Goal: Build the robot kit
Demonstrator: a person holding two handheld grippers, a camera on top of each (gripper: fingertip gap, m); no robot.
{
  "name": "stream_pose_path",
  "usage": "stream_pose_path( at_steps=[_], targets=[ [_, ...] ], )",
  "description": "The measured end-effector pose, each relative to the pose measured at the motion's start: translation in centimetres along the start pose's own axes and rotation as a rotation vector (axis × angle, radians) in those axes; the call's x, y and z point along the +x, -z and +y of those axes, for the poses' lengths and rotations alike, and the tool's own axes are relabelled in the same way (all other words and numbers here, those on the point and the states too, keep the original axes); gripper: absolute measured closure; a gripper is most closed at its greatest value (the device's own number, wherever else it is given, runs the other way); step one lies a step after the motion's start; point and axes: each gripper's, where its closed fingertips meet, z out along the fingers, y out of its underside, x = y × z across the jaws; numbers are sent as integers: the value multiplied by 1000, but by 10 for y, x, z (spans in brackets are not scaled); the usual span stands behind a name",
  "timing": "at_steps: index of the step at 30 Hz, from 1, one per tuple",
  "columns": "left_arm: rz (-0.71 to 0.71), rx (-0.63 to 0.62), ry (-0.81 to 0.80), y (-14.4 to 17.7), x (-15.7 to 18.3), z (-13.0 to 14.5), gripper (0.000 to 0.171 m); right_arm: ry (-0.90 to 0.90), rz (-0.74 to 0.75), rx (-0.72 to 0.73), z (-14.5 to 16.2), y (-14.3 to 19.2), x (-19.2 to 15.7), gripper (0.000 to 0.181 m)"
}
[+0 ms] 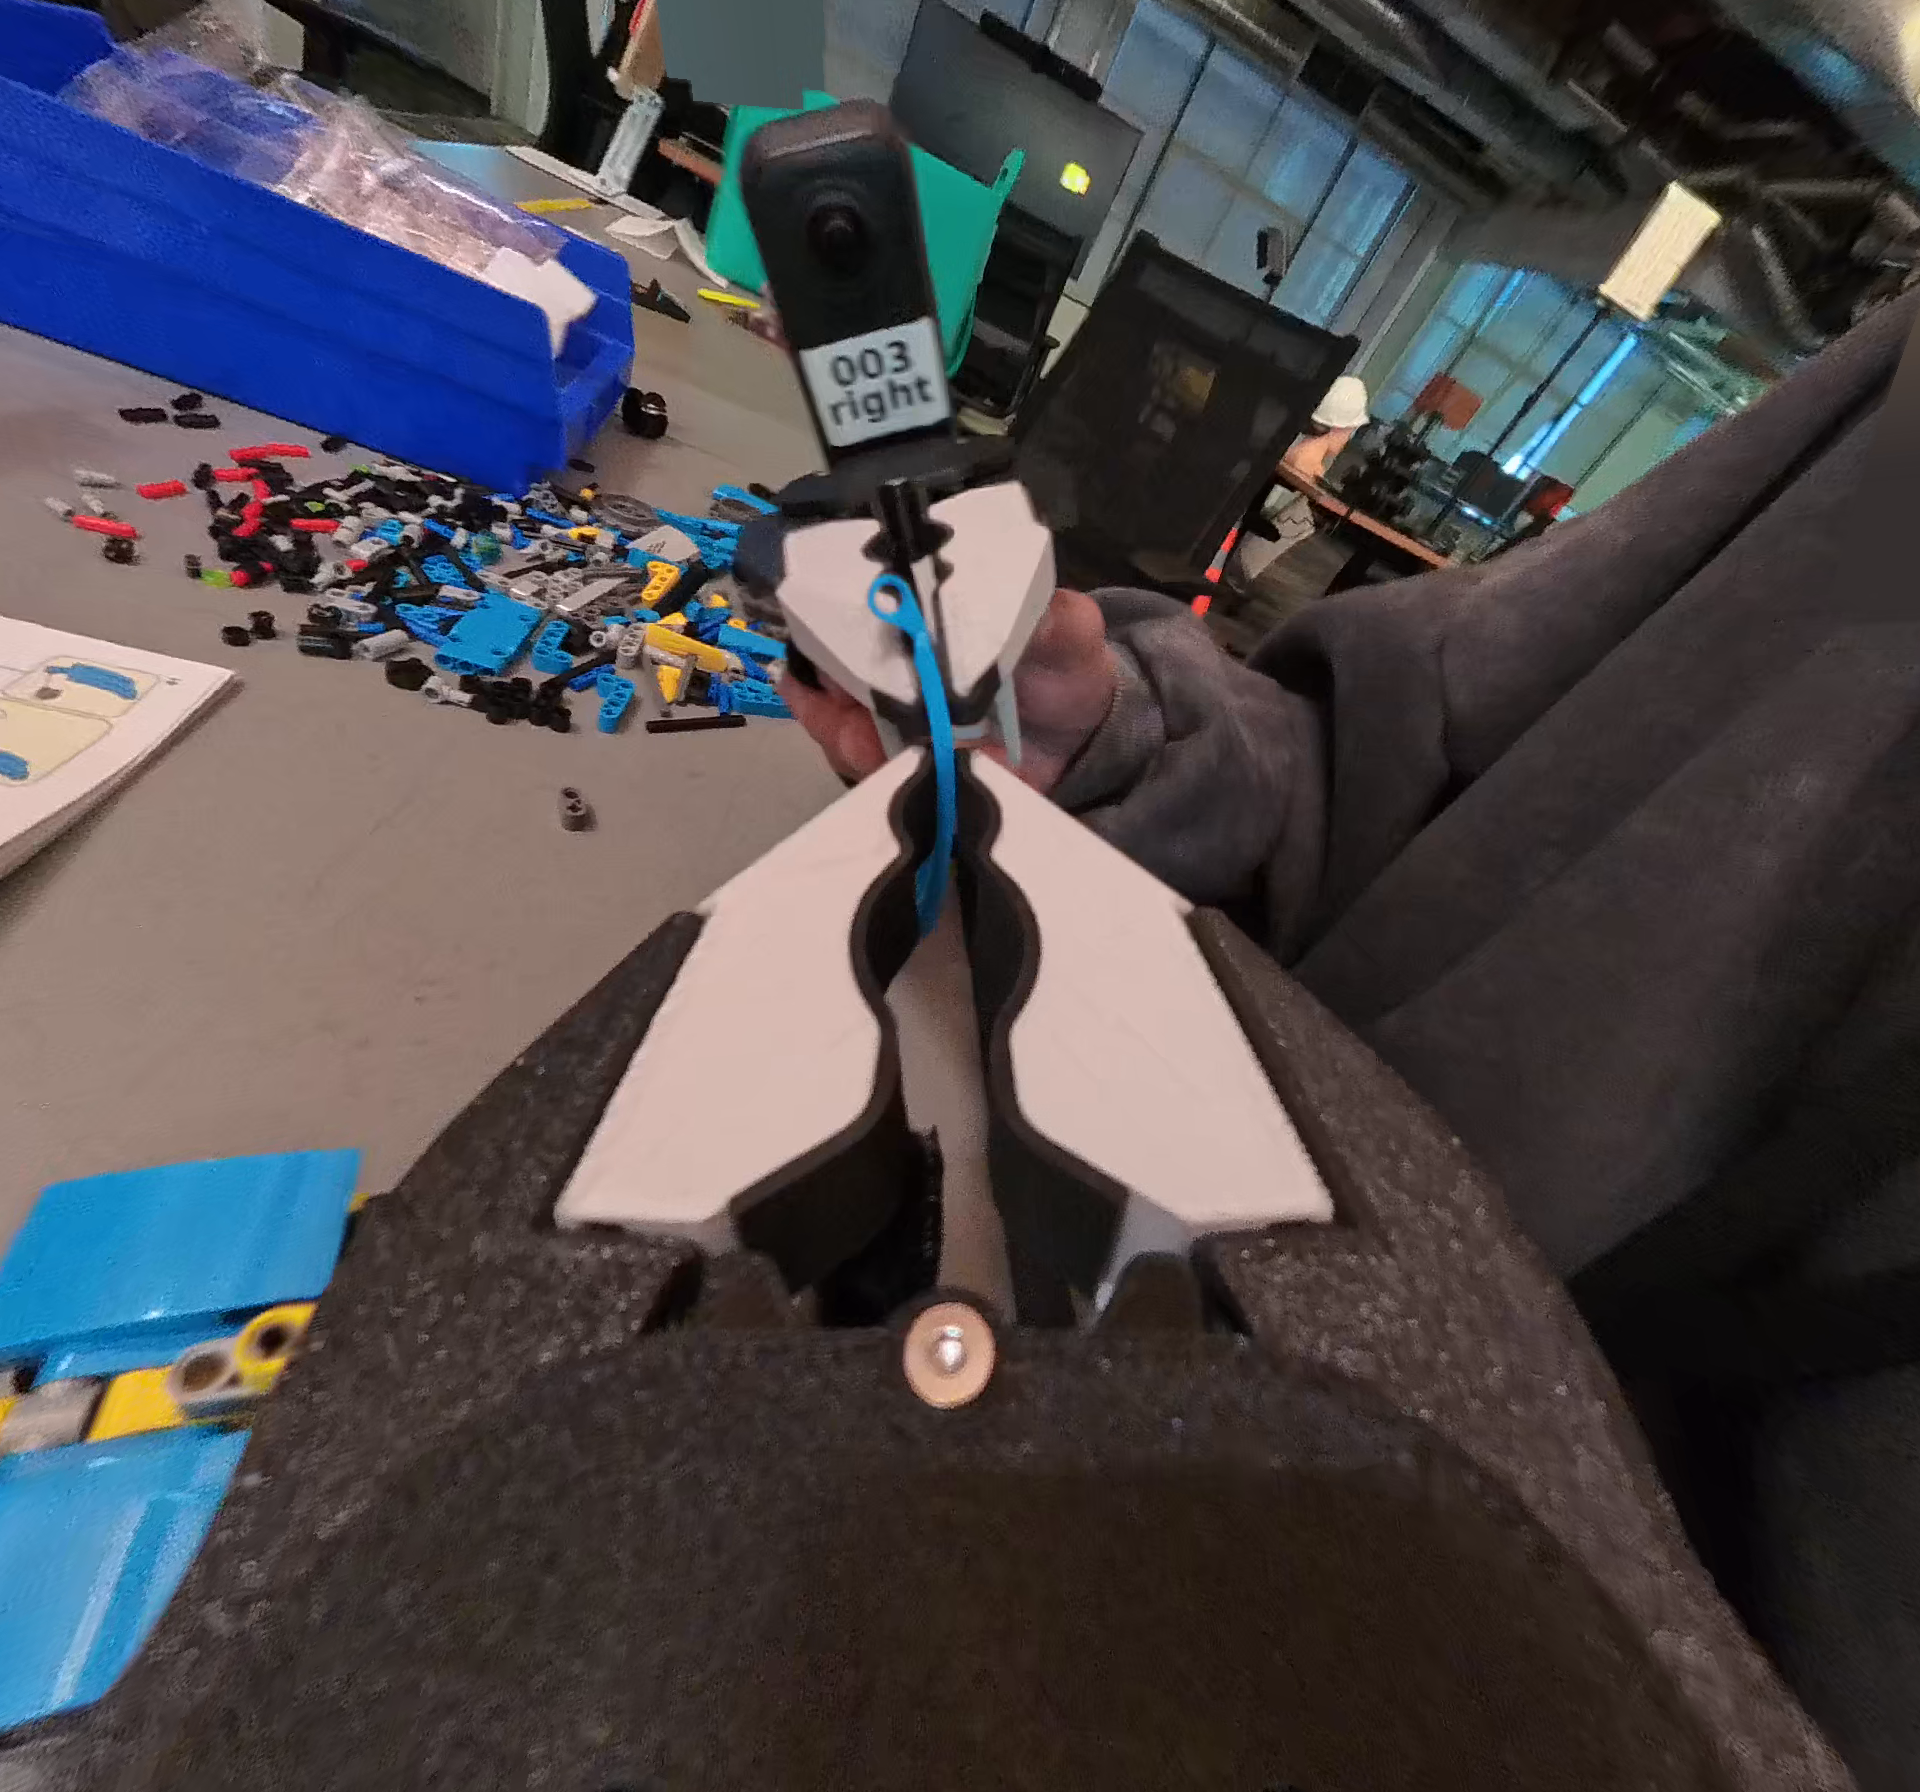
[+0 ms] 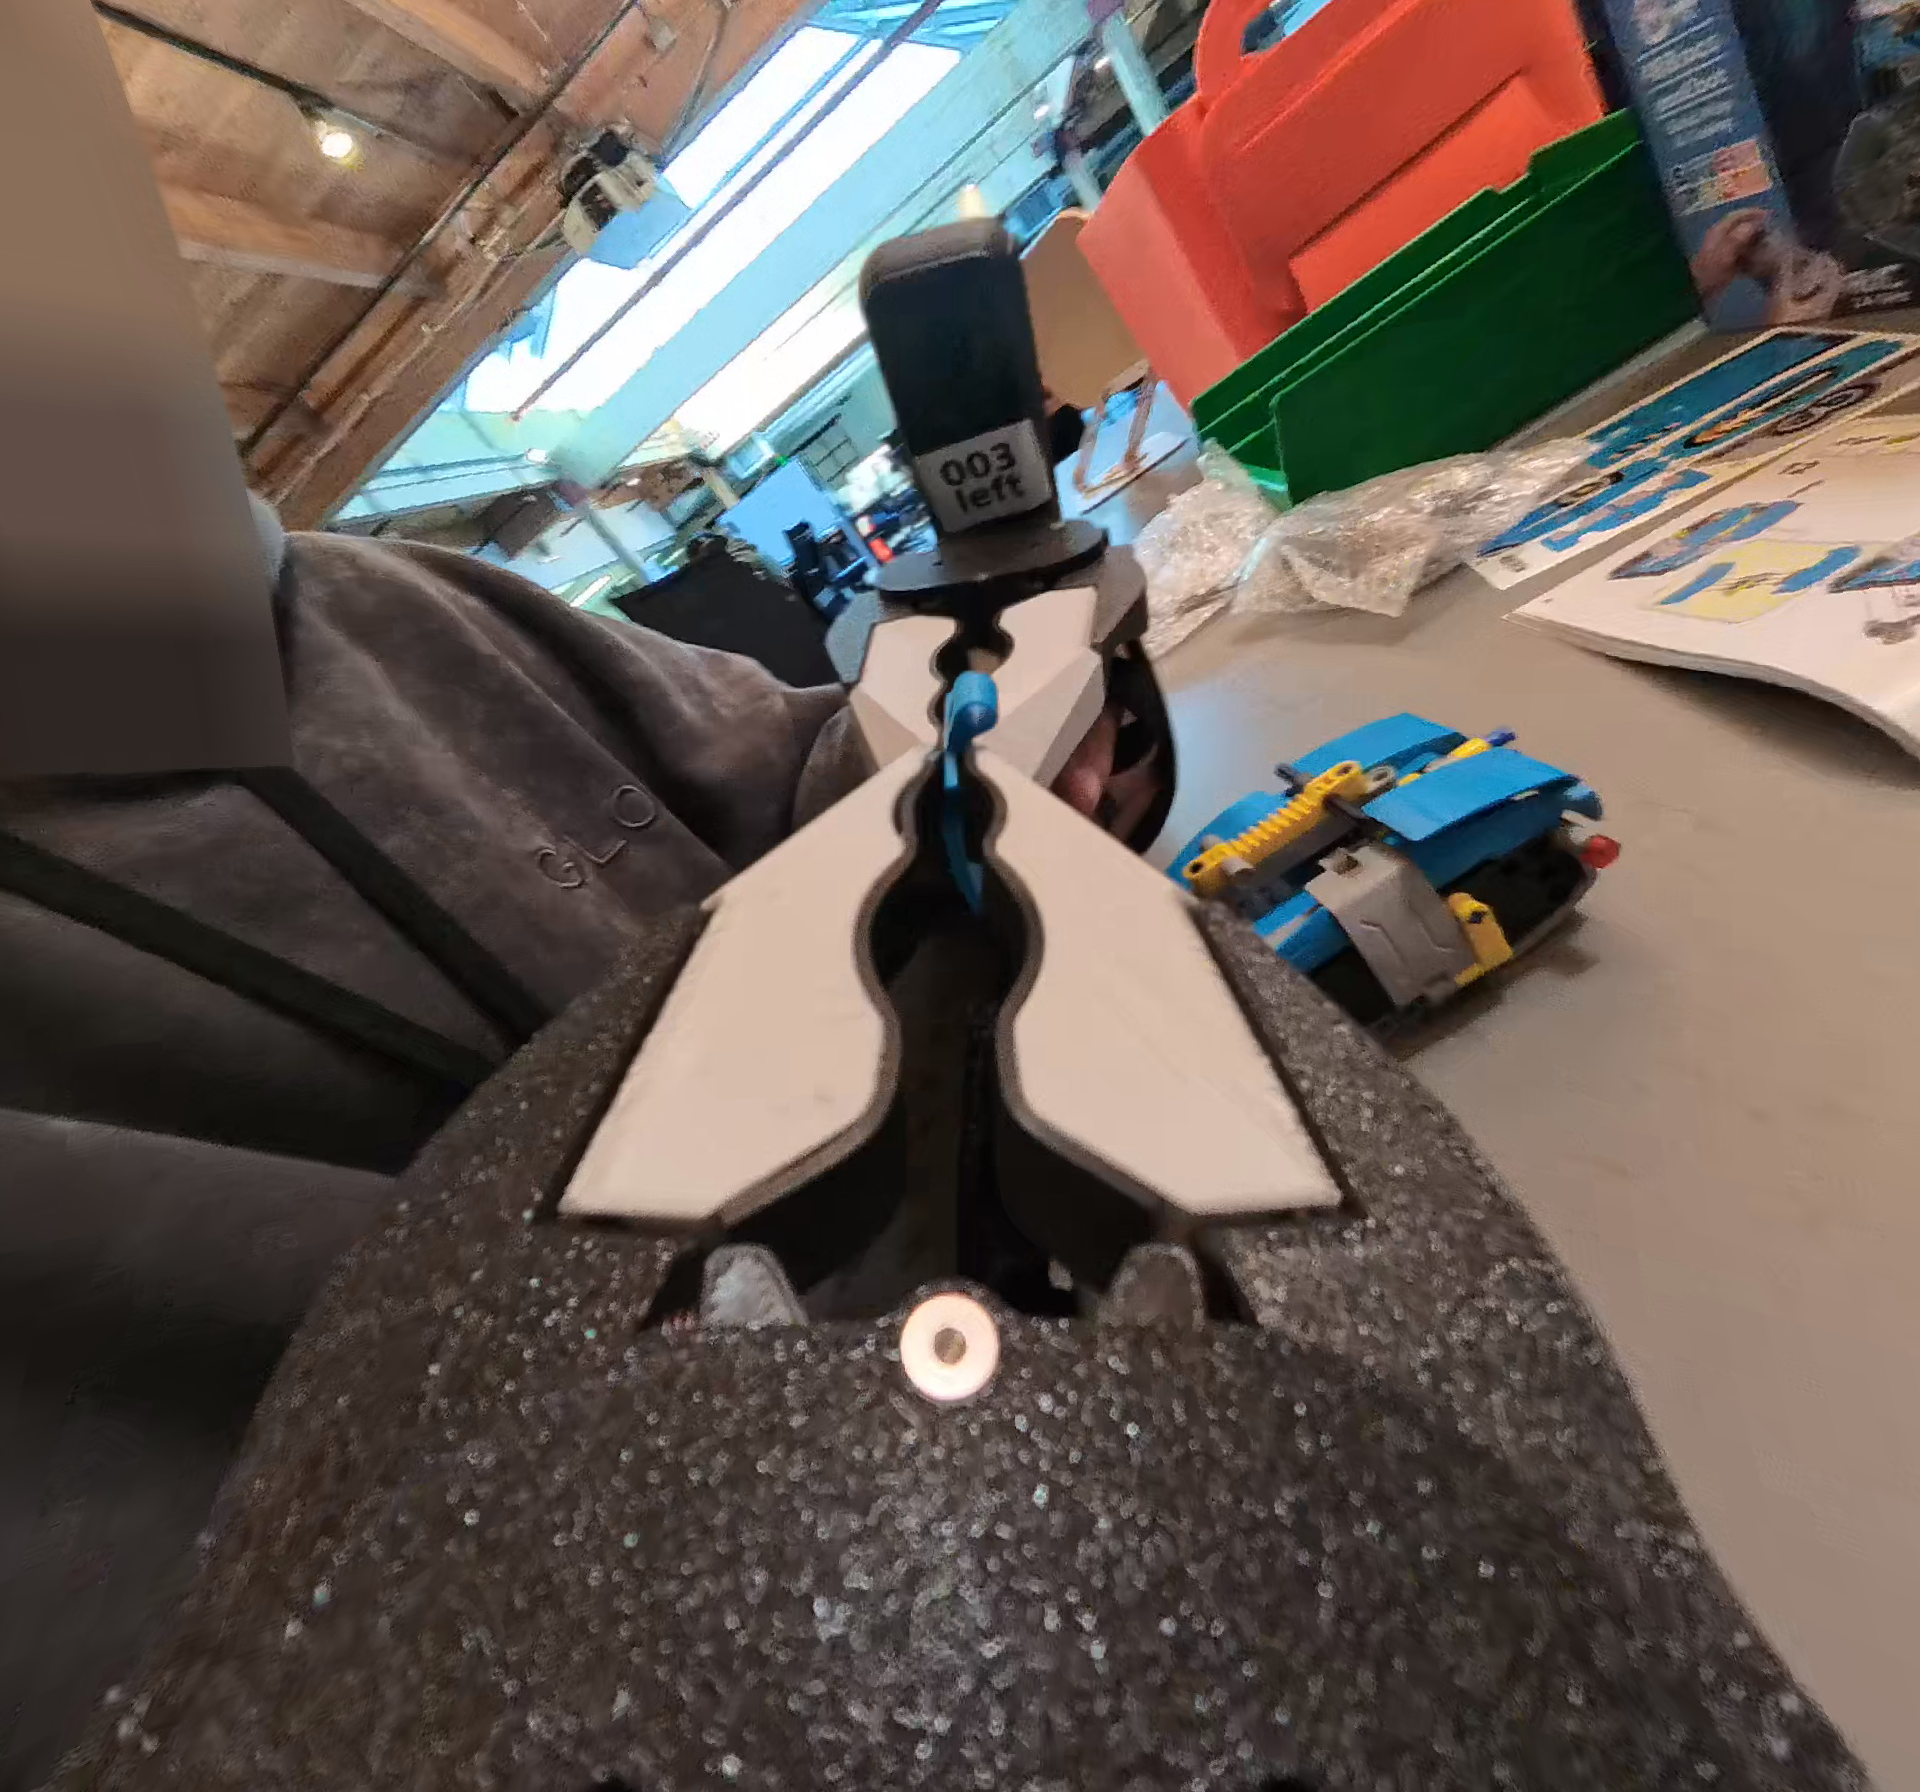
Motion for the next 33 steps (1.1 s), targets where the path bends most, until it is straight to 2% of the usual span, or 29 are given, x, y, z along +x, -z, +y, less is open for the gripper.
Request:
stream_pose_path(
  at_steps=[2, 3, 4, 6, 8, 11, 13, 16, 20, 23, 26, 29, 33],
  targets=[
    [-58, -15, -23, 2, -10, 2, 162, -5, 53, -22, 0, 5, 7, 180],
    [-110, -23, -64, 6, -19, 3, 146, -33, 110, -68, 2, 13, 16, 180],
    [-168, -23, -108, 12, -28, 1, 138, -69, 200, -160, 10, 25, 30, 180],
    [-250, 4, -190, 26, -40, -5, 137, -105, 443, -498, 47, 61, 54, 180],
    [-309, 66, -249, 39, -48, -18, 137, -31, 622, -767, 66, 92, 55, 180],
    [-397, 150, -336, 55, -55, -35, 143, 16, 763, -1074, 89, 121, 50, 180],
    [-462, 160, -393, 63, -63, -38, 144, -25, 782, -1197, 106, 130, 52, 180],
    [-539, 115, -428, 72, -77, -35, 144, -61, 762, -1242, 120, 127, 64, 179],
    [-669, 70, -481, 101, -108, -27, 144, -55, 784, -1245, 123, 127, 74, 179],
    [-719, 46, -470, 118, -127, -17, 144, -47, 788, -1229, 122, 126, 76, 179],
    [-715, 62, -420, 124, -134, -14, 143, -34, 767, -1207, 121, 123, 76, 170],
    [-711, 66, -399, 123, -136, -13, 143, -13, 767, -1148, 110, 118, 77, 156],
    [-718, 41, -396, 120, -138, -8, 143, 116, 837, -1014, 78, 123, 94, 156]
  ],
)
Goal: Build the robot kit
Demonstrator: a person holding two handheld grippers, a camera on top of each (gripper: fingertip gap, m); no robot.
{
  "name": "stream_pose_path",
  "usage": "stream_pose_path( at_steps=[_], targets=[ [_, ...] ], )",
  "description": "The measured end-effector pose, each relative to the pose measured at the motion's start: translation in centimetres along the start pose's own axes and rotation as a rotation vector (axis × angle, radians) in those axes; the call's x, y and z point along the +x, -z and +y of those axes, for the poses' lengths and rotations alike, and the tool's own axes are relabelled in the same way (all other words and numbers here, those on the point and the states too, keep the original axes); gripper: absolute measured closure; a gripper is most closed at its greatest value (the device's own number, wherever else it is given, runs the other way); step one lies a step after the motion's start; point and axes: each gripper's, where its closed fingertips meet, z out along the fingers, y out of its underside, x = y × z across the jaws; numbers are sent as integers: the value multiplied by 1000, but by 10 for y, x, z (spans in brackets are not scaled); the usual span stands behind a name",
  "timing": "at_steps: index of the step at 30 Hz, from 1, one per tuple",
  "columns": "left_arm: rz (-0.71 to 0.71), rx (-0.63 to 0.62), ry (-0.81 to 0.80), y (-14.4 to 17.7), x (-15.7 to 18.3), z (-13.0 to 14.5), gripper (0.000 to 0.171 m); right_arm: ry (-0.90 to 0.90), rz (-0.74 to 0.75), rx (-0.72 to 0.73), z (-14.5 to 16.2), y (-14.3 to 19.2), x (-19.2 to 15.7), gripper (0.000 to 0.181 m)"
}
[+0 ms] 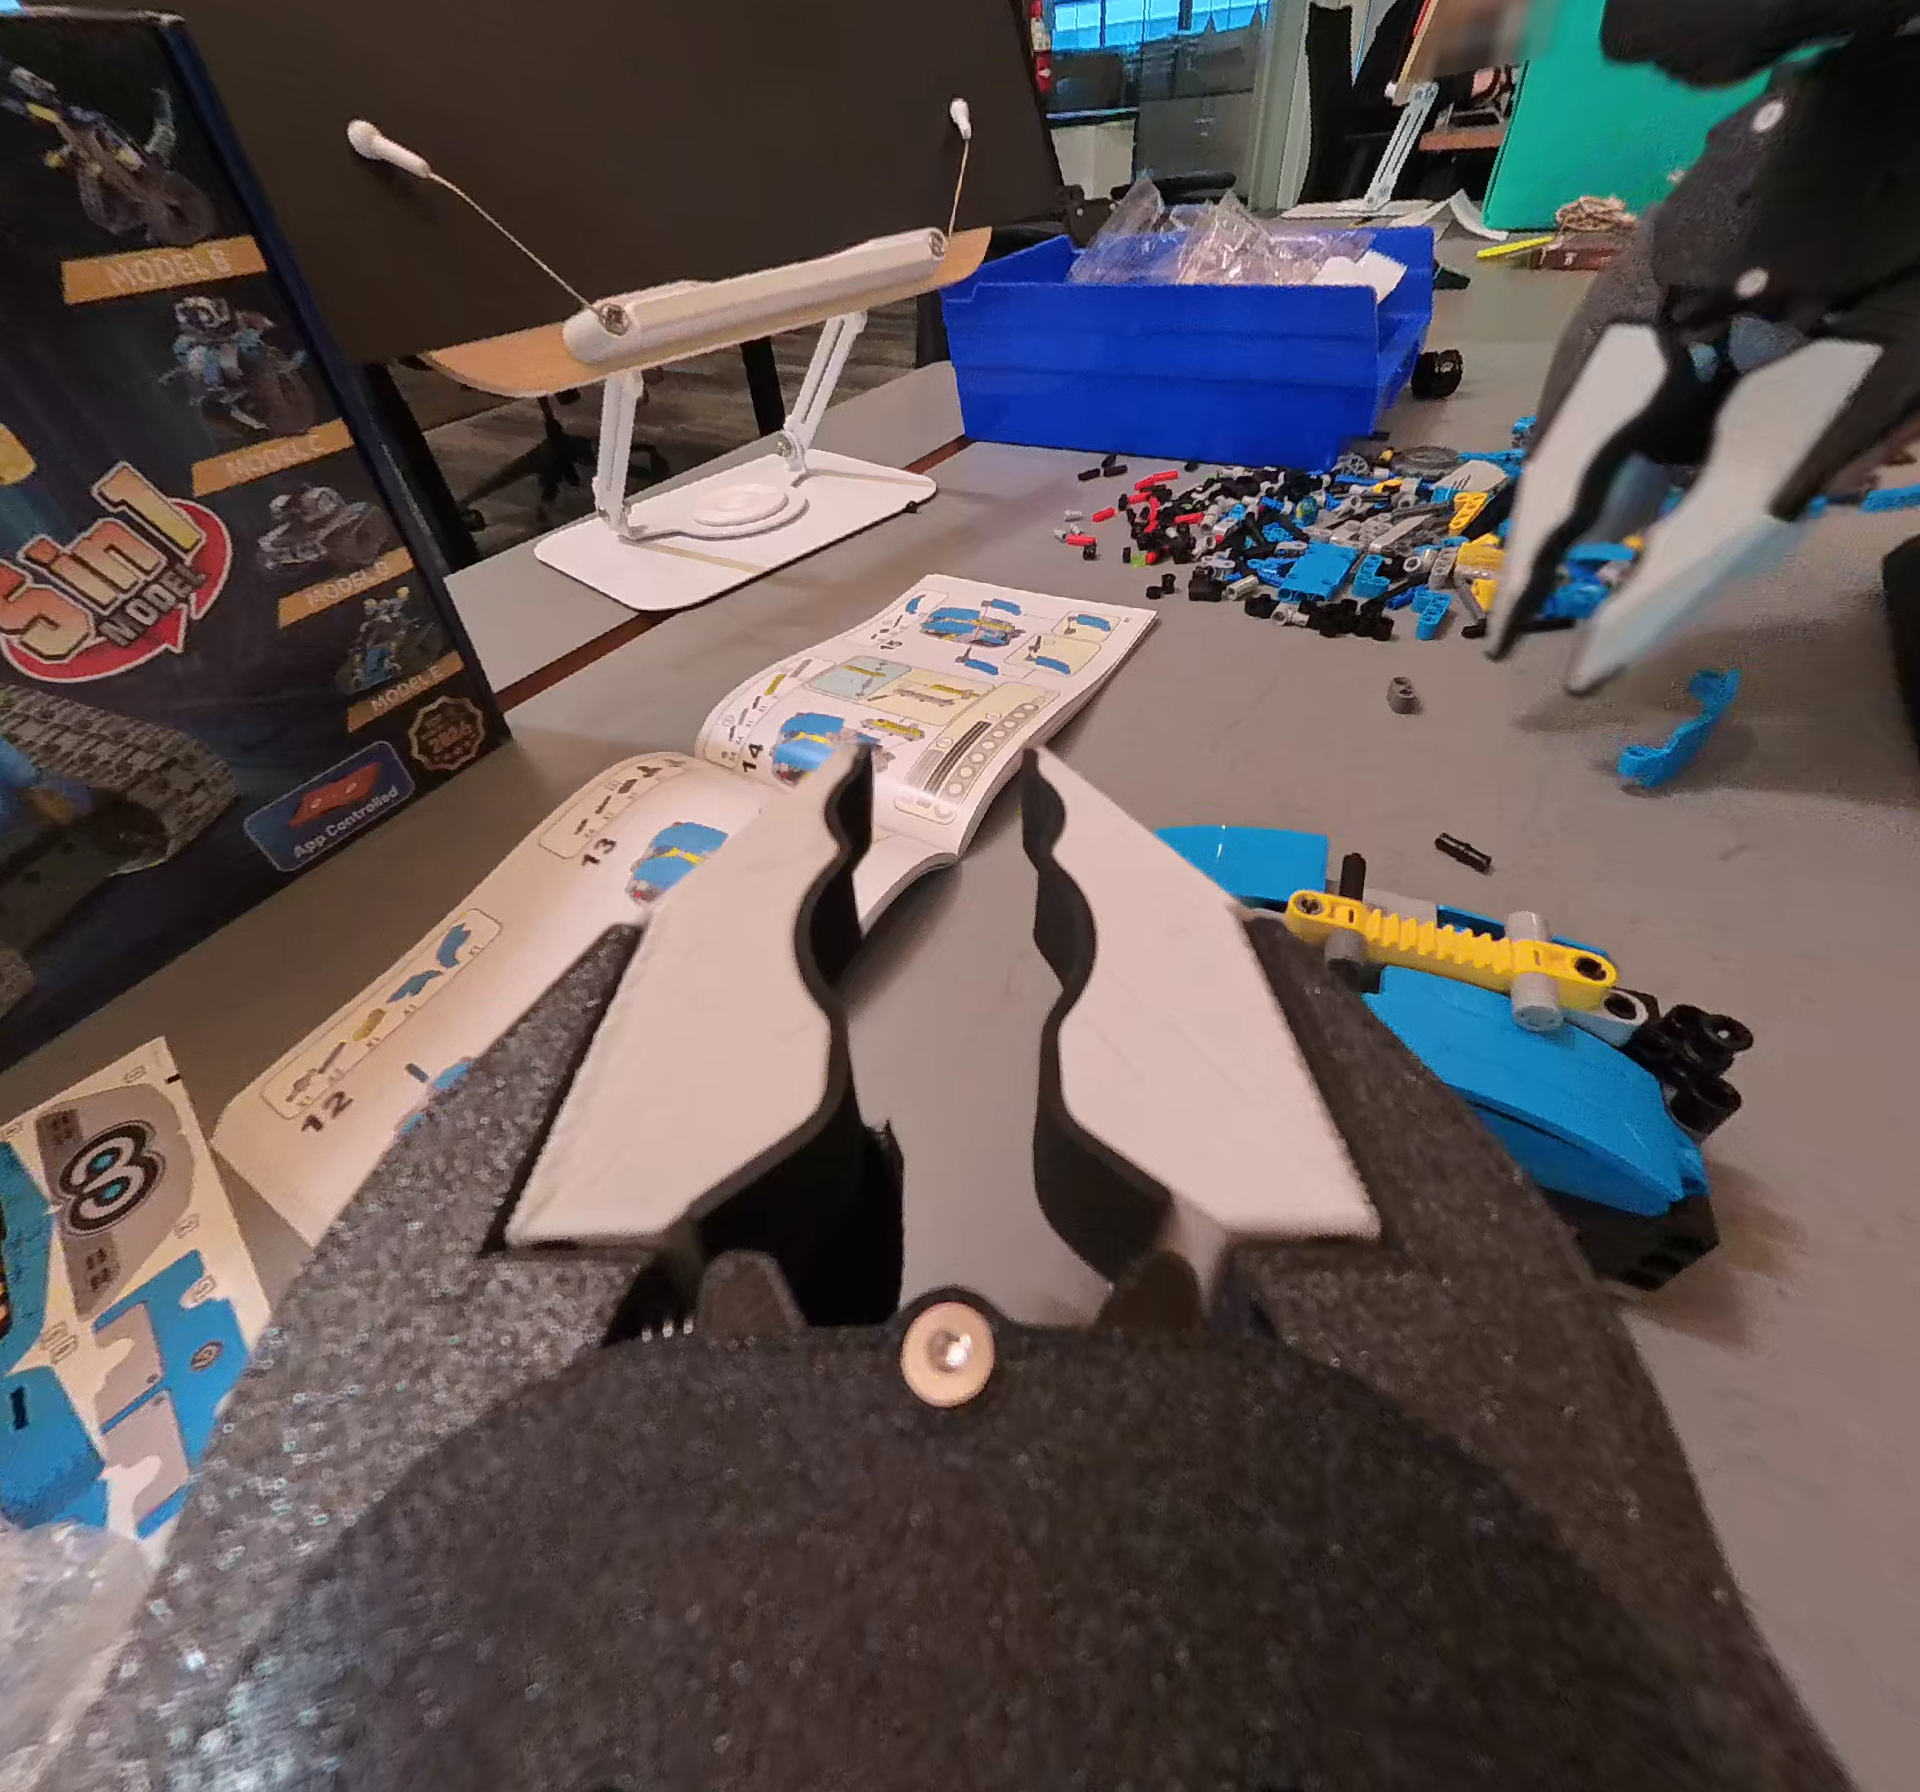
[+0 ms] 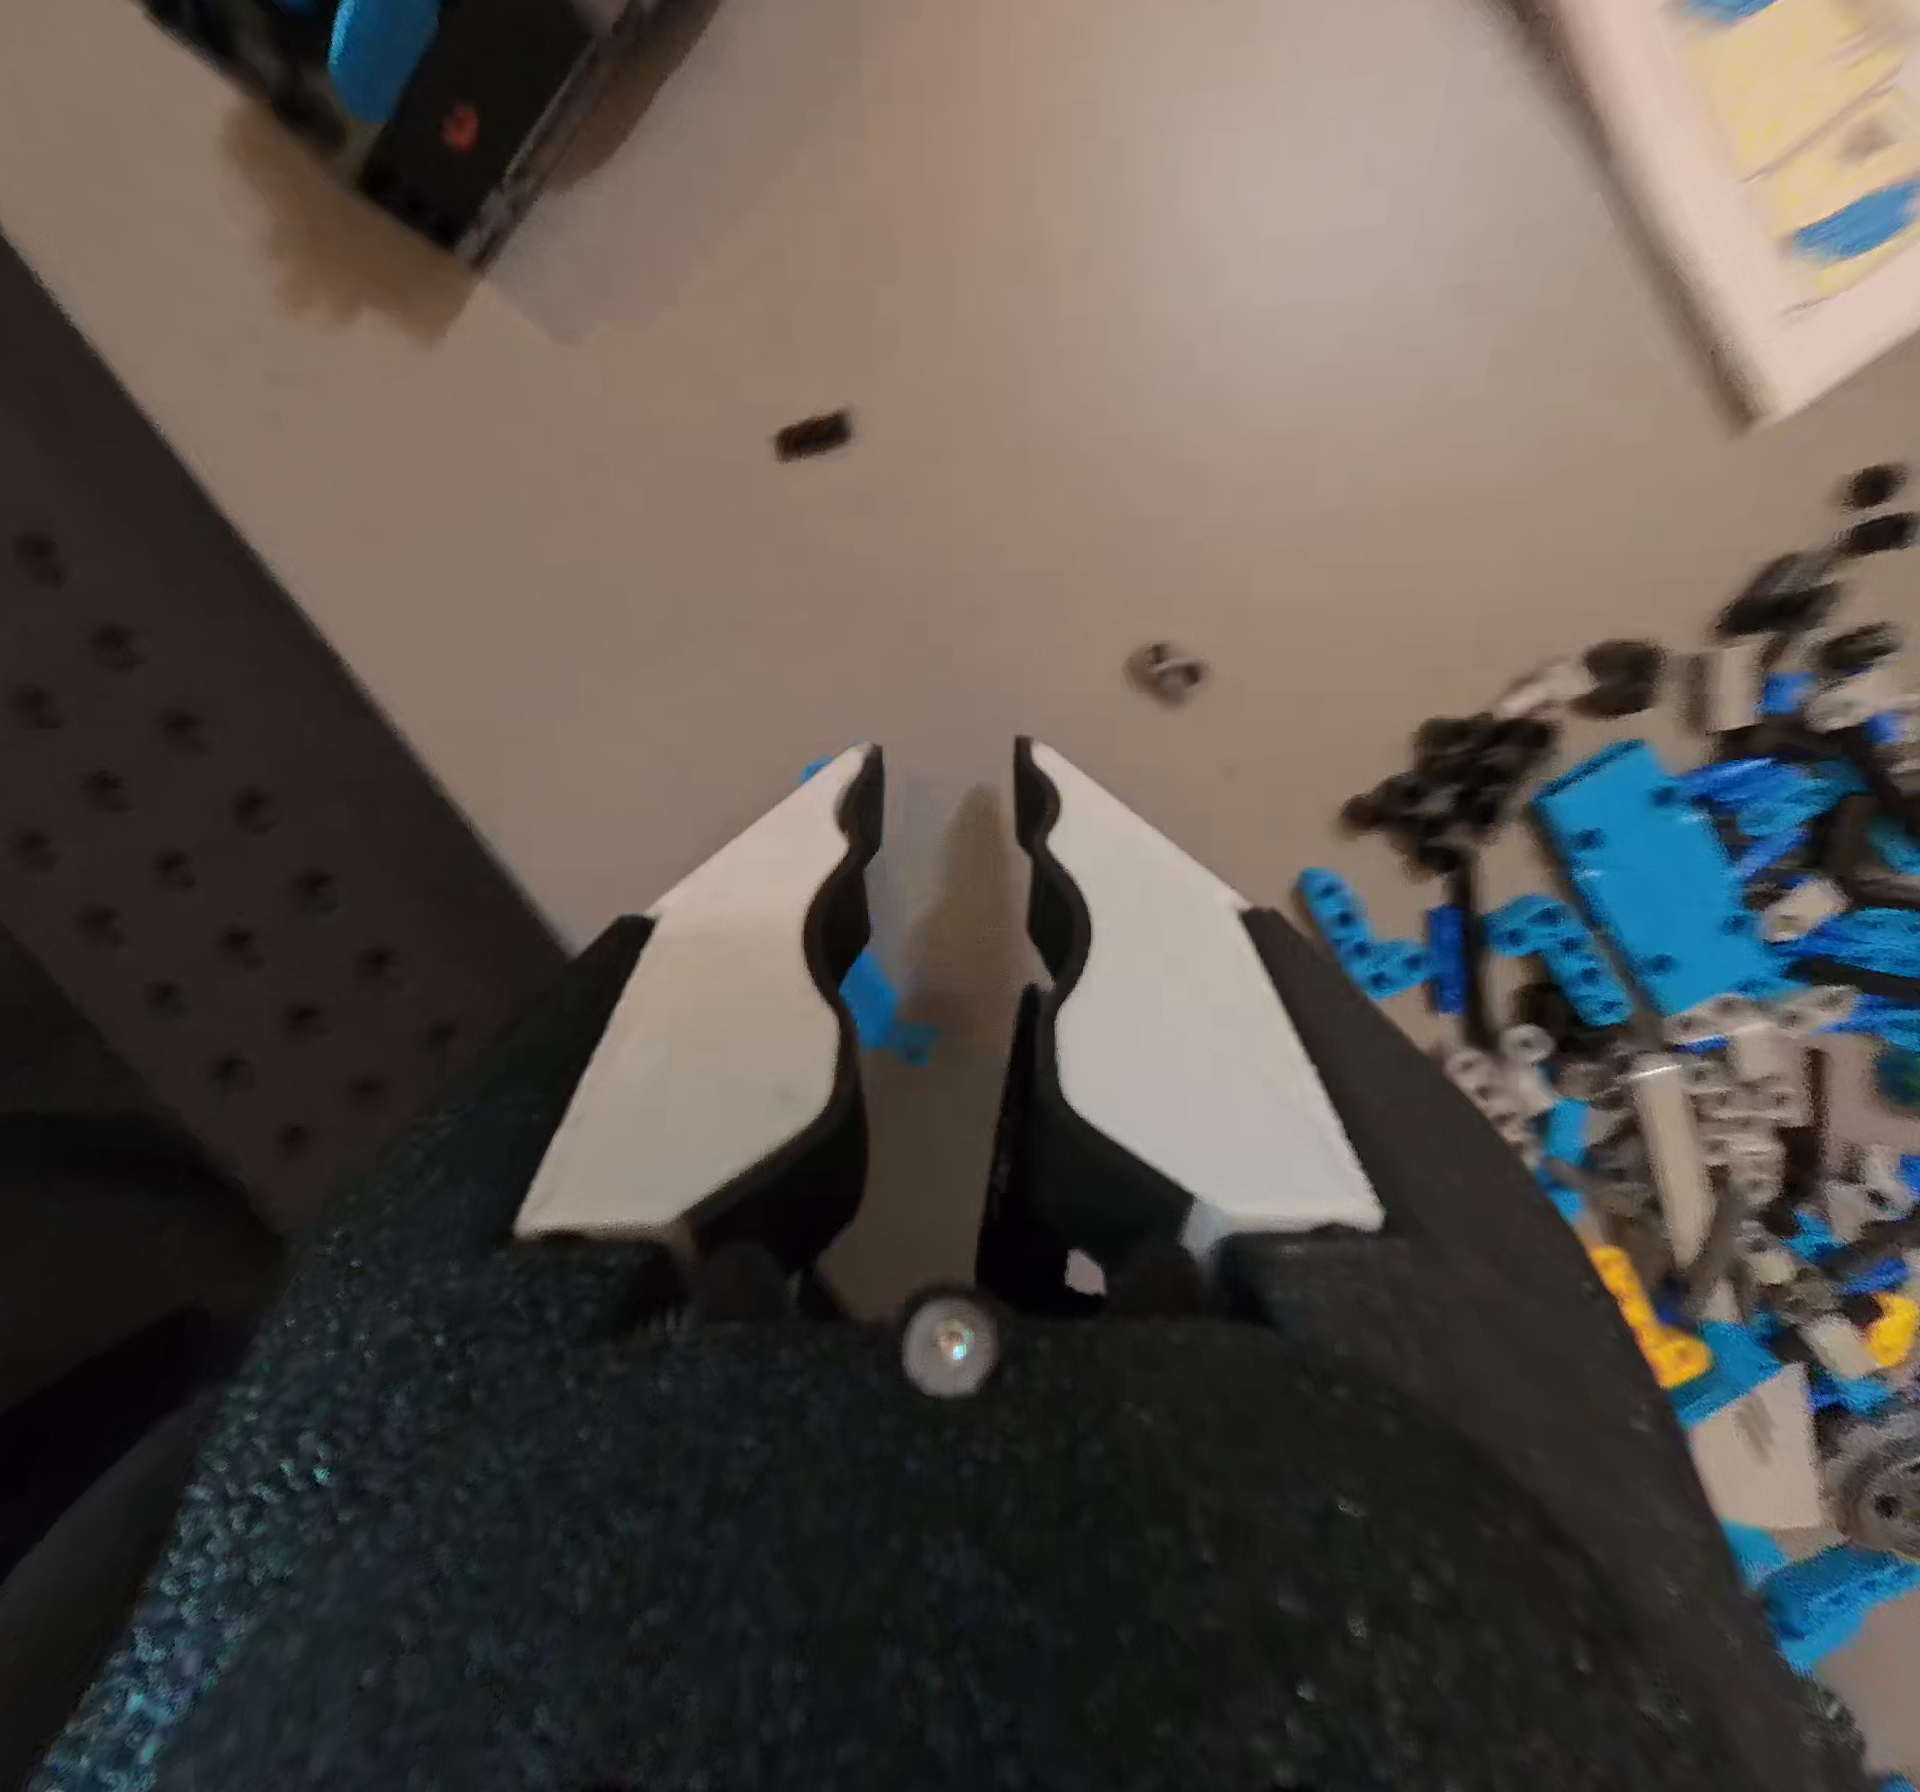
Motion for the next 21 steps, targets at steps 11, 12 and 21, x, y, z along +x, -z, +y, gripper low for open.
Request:
stream_pose_path(
  at_steps=[11, 12, 21],
  targets=[
    [118, -315, 49, 2, 39, 2, 136, -185, 261, 484, -5, 35, 32, 158],
    [158, -355, 54, 4, 51, -5, 134, -184, 272, 522, -5, 40, 25, 159],
    [376, -726, -58, -31, 149, -32, 129, -145, 459, 772, 5, 67, 4, 156]
  ],
)
